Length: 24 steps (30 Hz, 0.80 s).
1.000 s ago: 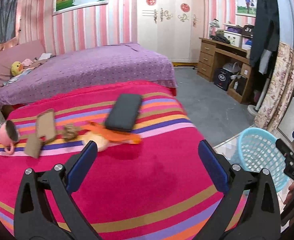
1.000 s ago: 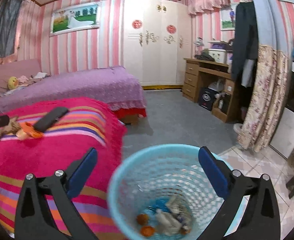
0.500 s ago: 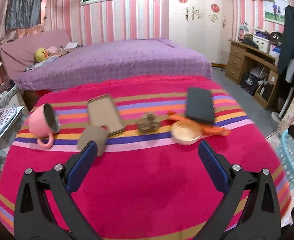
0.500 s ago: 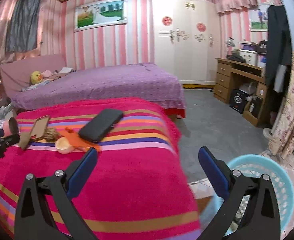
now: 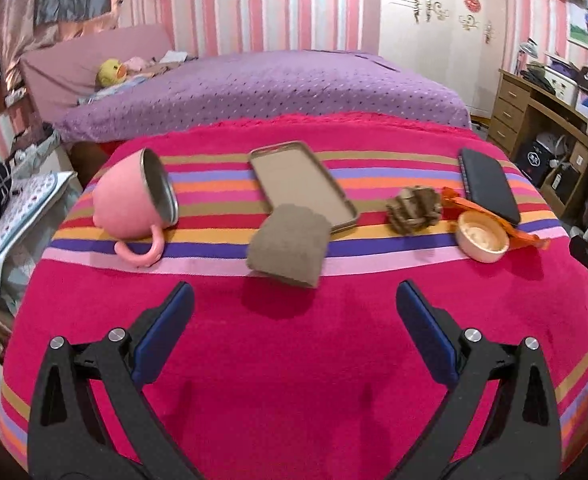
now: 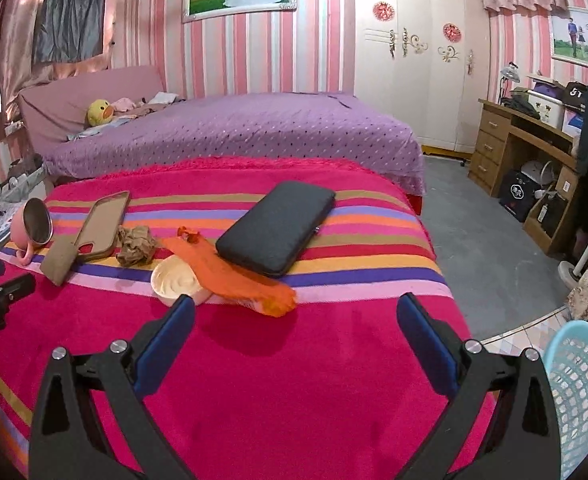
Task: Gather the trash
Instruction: 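Move both tools back over the bedspread toward the brown felt square, then grasp the brown felt square with the left tool while the right tool grasps the orange snack bag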
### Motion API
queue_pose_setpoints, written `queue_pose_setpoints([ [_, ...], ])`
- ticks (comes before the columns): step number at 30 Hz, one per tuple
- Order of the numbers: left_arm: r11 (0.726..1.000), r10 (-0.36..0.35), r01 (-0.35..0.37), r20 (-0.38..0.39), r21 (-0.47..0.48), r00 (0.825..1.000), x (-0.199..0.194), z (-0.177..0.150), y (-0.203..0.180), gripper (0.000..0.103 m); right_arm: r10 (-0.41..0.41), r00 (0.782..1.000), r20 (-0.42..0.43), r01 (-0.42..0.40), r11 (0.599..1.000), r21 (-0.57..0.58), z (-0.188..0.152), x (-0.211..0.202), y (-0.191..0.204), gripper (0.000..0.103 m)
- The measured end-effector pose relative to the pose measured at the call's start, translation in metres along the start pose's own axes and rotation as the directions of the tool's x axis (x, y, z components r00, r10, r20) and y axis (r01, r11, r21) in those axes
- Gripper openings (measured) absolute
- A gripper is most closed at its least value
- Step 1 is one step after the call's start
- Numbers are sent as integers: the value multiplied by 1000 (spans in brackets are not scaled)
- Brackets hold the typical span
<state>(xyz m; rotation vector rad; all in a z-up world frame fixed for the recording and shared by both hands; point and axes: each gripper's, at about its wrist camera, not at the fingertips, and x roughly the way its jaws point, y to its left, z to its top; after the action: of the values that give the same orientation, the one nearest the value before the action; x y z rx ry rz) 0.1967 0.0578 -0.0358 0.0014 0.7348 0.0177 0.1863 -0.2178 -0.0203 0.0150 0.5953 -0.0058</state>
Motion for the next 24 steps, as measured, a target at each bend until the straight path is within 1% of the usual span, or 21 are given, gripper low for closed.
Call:
queue_pose_setpoints([
  [4, 999, 5, -6, -26, -33, 1000, 10, 0, 12, 97, -12, 1000, -18, 11, 999, -31, -2, 6, 7, 98],
  [6, 999, 9, -10, -31, -39, 999, 13, 0, 15, 97, -21, 999, -42, 19, 999, -34, -7, 11, 8, 98],
  [9, 999, 22, -23, -45, -35, 999, 22, 1, 17, 97, -8, 997, -73, 7, 1000, -16, -7, 20, 6, 98],
  [13, 1000, 20, -20, -71, -10, 997, 36, 4, 16, 97, -18, 995, -94, 14, 999, -45, -3, 27, 6, 98],
  [16, 1000, 28, -29, -77, -10, 997, 44, 8, 15, 95, -6, 993, -115, -1, 998, -61, -1, 32, 5, 98],
  [19, 1000, 1, -4, -85, -29, 996, 50, 11, 14, 91, -19, 993, -118, 8, 996, -89, -1, 35, 5, 98],
  [22, 1000, -11, 9, -92, -16, 996, 53, 14, 7, 87, -18, 992, -123, 6, 996, -93, 0, 40, 3, 98],
  [24, 1000, -13, 14, -93, 3, 996, 55, 15, 1, 87, -9, 992, -122, -2, 996, -90, 2, 42, 3, 98],
])
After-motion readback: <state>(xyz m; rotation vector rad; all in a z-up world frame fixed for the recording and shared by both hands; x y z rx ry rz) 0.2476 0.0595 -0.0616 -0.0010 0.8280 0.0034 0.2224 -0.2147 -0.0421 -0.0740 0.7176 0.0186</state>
